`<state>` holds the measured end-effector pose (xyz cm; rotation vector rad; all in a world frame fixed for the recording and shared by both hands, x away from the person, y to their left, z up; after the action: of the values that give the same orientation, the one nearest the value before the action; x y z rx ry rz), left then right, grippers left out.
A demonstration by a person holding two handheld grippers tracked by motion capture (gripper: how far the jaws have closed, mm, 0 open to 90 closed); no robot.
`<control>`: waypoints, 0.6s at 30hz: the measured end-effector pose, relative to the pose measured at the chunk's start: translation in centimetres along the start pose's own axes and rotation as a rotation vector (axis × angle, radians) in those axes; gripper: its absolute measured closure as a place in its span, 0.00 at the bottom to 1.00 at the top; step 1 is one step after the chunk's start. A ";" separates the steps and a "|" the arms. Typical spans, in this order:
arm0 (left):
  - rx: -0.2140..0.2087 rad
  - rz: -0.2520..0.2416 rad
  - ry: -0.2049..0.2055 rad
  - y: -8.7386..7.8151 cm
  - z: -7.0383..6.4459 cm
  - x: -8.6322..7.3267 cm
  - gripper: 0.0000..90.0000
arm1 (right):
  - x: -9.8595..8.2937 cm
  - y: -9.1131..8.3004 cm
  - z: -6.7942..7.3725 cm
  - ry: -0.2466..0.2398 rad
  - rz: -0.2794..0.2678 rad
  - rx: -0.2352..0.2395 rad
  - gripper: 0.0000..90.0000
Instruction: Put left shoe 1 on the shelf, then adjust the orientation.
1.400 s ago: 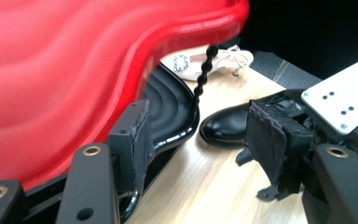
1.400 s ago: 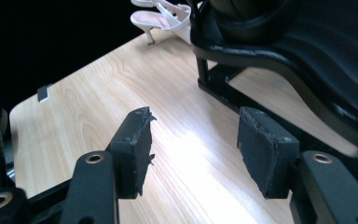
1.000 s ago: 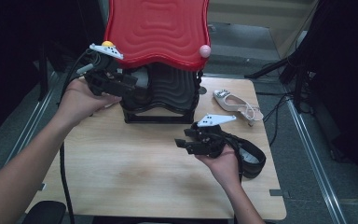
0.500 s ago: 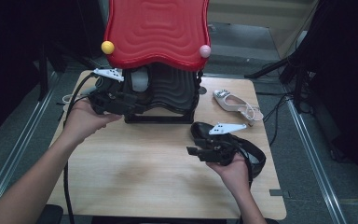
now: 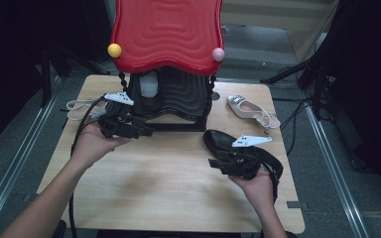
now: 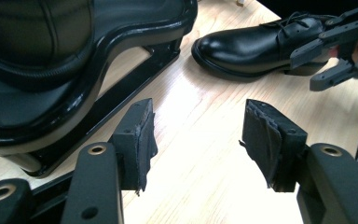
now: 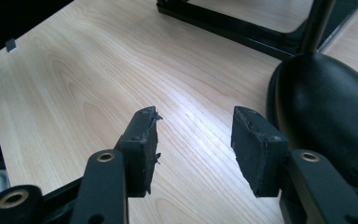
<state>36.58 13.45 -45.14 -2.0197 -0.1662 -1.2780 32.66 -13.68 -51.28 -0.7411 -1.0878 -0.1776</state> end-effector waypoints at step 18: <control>-0.001 0.028 -0.022 1.5 0.2 -4.8 0.52 | -0.8 -1.6 -1.9 0.004 0.012 -0.046 0.56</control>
<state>35.03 13.73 -49.89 -2.0308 -0.1473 -1.2391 32.95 -16.29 -51.67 -0.7875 -1.0781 -0.1945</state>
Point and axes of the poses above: each handheld gripper's, and its own axes: y roughly forward along the jaws, x roughly out of its top, z roughly to its left, the point moved 8 cm from there along y, roughly forward along the jaws, and after that the axes turned 11 degrees about -z, right-handed, at the moved point
